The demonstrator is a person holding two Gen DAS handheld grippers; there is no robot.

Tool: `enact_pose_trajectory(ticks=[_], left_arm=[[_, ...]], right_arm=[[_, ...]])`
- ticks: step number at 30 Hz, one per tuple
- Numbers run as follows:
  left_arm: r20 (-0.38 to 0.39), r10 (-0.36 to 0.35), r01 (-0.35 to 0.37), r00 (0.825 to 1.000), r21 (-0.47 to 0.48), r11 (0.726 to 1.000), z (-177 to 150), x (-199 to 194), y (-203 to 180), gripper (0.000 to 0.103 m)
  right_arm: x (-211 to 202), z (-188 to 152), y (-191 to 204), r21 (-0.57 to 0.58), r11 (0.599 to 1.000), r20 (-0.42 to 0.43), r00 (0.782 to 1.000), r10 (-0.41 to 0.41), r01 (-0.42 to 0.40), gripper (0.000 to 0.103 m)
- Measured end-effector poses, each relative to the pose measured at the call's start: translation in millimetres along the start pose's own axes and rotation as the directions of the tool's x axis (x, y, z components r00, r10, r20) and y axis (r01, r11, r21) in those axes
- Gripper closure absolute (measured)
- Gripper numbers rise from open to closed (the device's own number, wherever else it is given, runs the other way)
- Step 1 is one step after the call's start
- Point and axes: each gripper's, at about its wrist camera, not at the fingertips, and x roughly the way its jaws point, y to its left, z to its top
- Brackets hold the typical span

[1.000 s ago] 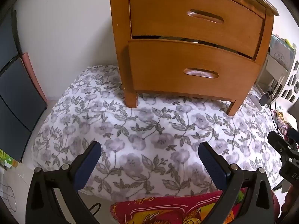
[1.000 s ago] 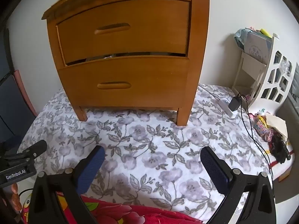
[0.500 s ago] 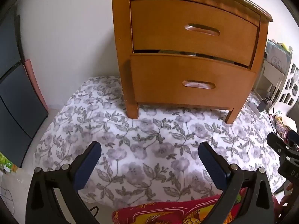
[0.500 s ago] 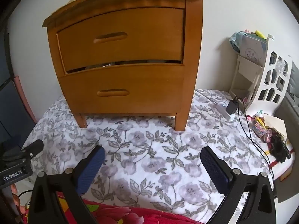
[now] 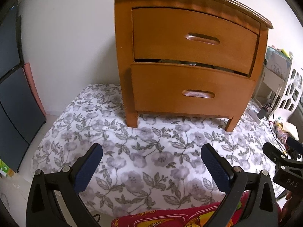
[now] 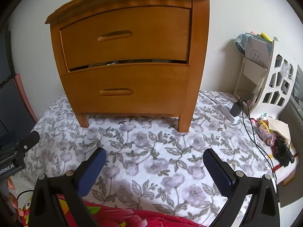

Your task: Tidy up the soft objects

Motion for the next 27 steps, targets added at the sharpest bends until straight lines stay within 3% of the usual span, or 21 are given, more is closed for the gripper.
enact_pose_trajectory(ticks=[27], left_arm=[[-0.003,0.071,-0.071,0.997,0.065,0.995,-7,3,-12,0.000]], right_arm=[[8,-2,0,-0.010,0.999,-0.045,0.998,-0.034,0.034,0.000]])
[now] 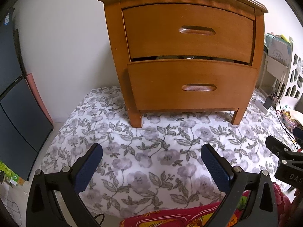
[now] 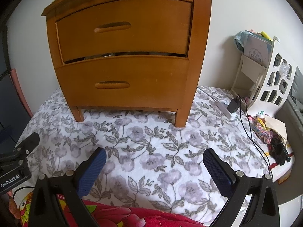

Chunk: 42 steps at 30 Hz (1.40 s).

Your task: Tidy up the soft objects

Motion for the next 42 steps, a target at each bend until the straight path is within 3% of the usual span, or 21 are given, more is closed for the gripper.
enact_pose_trajectory(ticks=[34,39,42], left_arm=[[-0.028,-0.007,0.006,1.000,-0.021,1.000,1,5,4,0.000],[-0.039,-0.113,0.114,0.993,0.012,0.993,30,15,6,0.000],[-0.037,-0.112,0.113,0.993,0.042,0.993,58,22,2,0.000]], right_arm=[[2,0,1,0.004,1.000,-0.009,1.000,-0.002,0.002,0.000],[3,-3,-3,0.025,1.000,-0.011,1.000,0.009,-0.009,0.000],[3,-6,-3,0.036,0.999,-0.013,1.000,0.017,-0.016,0.000]])
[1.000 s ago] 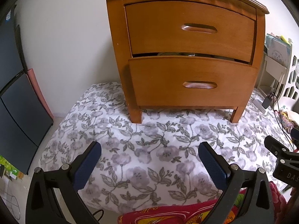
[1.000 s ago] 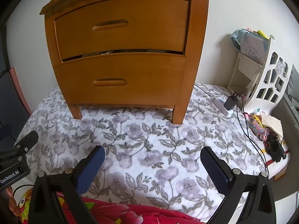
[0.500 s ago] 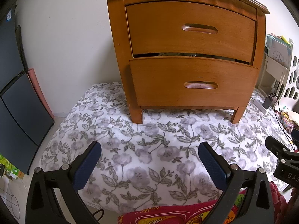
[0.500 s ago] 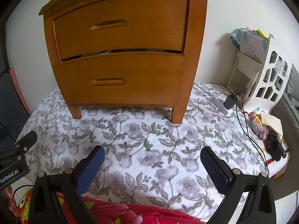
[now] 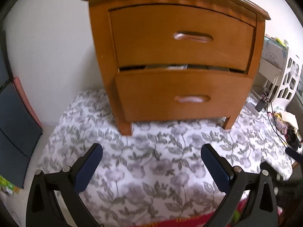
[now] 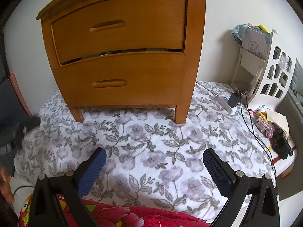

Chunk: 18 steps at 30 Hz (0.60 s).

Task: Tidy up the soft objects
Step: 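Hook the left tool on the lower drawer handle and pull it open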

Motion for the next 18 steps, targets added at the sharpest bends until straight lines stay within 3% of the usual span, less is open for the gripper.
enact_pose_trajectory(ticks=[6,11,18], left_arm=[[0.024,-0.008,0.006,1.000,0.115,0.993,61,14,-13,0.000],[-0.095,-0.127,0.138,0.987,0.115,0.984,106,56,-21,0.000],[-0.164,-0.132,0.164,0.978,0.200,0.966,133,103,-44,0.000]], right_arm=[[3,3,-1,0.017,1.000,-0.019,1.000,0.013,-0.013,0.000],[5,3,-1,0.016,1.000,-0.029,0.999,0.018,-0.018,0.000],[11,3,-2,0.023,0.999,-0.057,0.998,0.038,-0.037,0.000]])
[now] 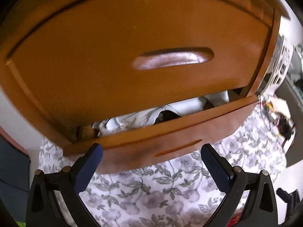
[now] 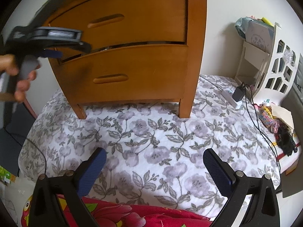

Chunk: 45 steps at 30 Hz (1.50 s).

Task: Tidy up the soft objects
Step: 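Hook the left tool on the lower drawer handle and pull it open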

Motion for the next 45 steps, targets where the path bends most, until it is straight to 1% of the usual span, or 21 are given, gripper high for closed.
enact_pose_trajectory(ticks=[3,5,7,8,11,15,21,25,28,32,37,40,45], left_arm=[[-0.010,0.039,-0.038,0.999,0.075,0.996,9,14,-7,0.000],[-0.017,0.075,-0.072,0.997,0.127,0.989,13,24,-12,0.000],[-0.037,0.083,-0.077,0.996,0.139,0.987,17,33,-12,0.000],[-0.047,0.081,-0.074,0.996,0.134,0.988,19,38,-11,0.000],[-0.083,0.040,-0.029,0.996,0.129,0.991,23,48,-10,0.000],[-0.085,0.052,-0.037,0.995,0.176,0.984,25,52,-16,0.000],[-0.105,0.064,-0.042,0.992,0.203,0.978,25,54,-22,0.000],[-0.102,0.055,-0.029,0.993,0.233,0.972,21,61,-25,0.000],[-0.121,0.066,-0.035,0.990,0.240,0.970,22,62,-28,0.000],[-0.119,0.036,-0.008,0.992,0.231,0.973,19,57,-29,0.000],[-0.114,0.030,-0.003,0.993,0.234,0.972,13,51,-35,0.000],[-0.119,0.021,0.010,0.993,0.256,0.967,10,45,-35,0.000],[-0.124,0.002,0.028,0.992,0.246,0.969,8,35,-41,0.000]], right_arm=[[3,0,-1,0.006,1.000,-0.014,1.000,0.012,-0.012,0.000],[5,0,-2,0.012,1.000,-0.021,1.000,0.020,-0.020,0.000],[6,0,-3,0.019,1.000,-0.023,0.999,0.024,-0.024,0.000],[6,0,-3,0.021,0.999,-0.023,0.999,0.026,-0.025,0.000],[7,0,-3,0.022,0.999,-0.028,0.999,0.030,-0.029,0.000],[10,0,-2,0.024,0.999,-0.040,0.998,0.038,-0.037,0.000],[12,0,-4,0.034,0.999,-0.052,0.998,0.044,-0.042,0.000],[12,-1,-2,0.031,0.999,-0.054,0.998,0.039,-0.038,0.000],[11,-1,-4,0.037,0.999,-0.054,0.998,0.040,-0.038,0.000],[13,-1,-5,0.047,0.998,-0.061,0.997,0.040,-0.037,0.000],[12,0,-4,0.041,0.999,-0.059,0.998,0.031,-0.029,0.000],[12,-1,-3,0.038,0.999,-0.058,0.998,0.023,-0.021,0.000],[10,-1,-2,0.035,0.999,-0.053,0.999,0.007,-0.005,0.000]])
